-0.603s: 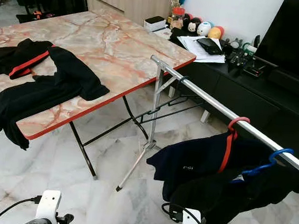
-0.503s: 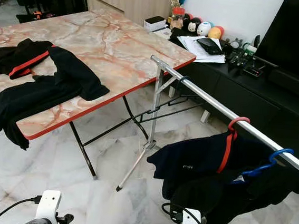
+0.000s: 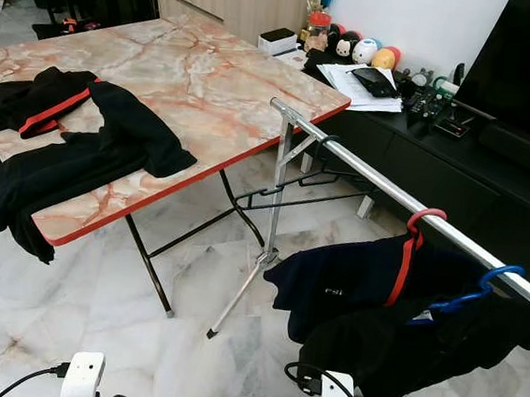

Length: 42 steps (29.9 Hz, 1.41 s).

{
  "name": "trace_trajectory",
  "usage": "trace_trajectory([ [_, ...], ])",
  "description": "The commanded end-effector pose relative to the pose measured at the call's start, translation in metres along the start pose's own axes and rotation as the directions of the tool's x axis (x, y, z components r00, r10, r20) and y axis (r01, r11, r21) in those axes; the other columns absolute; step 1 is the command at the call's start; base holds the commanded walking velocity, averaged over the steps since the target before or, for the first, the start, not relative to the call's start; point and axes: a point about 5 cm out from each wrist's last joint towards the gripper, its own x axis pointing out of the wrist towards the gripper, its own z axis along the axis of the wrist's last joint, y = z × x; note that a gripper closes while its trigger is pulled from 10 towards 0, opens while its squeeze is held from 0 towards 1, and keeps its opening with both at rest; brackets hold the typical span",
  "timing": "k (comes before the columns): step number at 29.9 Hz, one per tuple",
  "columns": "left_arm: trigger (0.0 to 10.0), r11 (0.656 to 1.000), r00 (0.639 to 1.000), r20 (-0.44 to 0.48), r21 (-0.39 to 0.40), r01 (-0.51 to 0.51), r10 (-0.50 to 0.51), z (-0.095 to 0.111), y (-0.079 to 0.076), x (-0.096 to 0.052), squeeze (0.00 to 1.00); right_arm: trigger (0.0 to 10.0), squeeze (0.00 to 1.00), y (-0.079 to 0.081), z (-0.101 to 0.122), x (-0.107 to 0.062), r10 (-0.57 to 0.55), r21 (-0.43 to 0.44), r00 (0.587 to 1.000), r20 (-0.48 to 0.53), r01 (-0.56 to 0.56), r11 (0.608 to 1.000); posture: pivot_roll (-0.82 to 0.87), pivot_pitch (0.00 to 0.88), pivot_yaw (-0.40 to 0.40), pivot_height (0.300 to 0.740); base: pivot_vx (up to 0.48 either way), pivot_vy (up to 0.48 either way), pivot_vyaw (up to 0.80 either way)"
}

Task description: Hang hanger

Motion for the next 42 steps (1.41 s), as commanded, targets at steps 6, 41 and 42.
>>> trace_trajectory([
  [6,10.0,1.0,1.0,-0.01,-0.002,0.004,-0.004,-0.004,-0.002,0.0,0.0,10.0,0.0,-0.002,-0.002,0.0,-0.006,-0.001,1.0,-0.007,0.006,1.0,0.01,0.0,-0.017,0.74,0.0,0.0,0.0],
  [41,10.0,0.999,0.999,0.004,0.003,-0.033,0.033,0.0,0.005,0.0,0.0,10.0,0.0,-0.001,-0.002,0.0,-0.009,-0.024,1.0,-0.018,0.008,1.0,0.01,0.0,-0.01,0.74,0.0,-0.033,-0.76],
  [42,10.0,0.999,1.0,0.004,0.009,-0.031,0.031,0.0,0.005,0.0,0.0,10.0,0.0,-0.001,-0.002,0.0,-0.008,-0.024,1.0,-0.018,0.008,1.0,0.0,0.0,-0.007,0.74,0.0,0.0,-0.8],
])
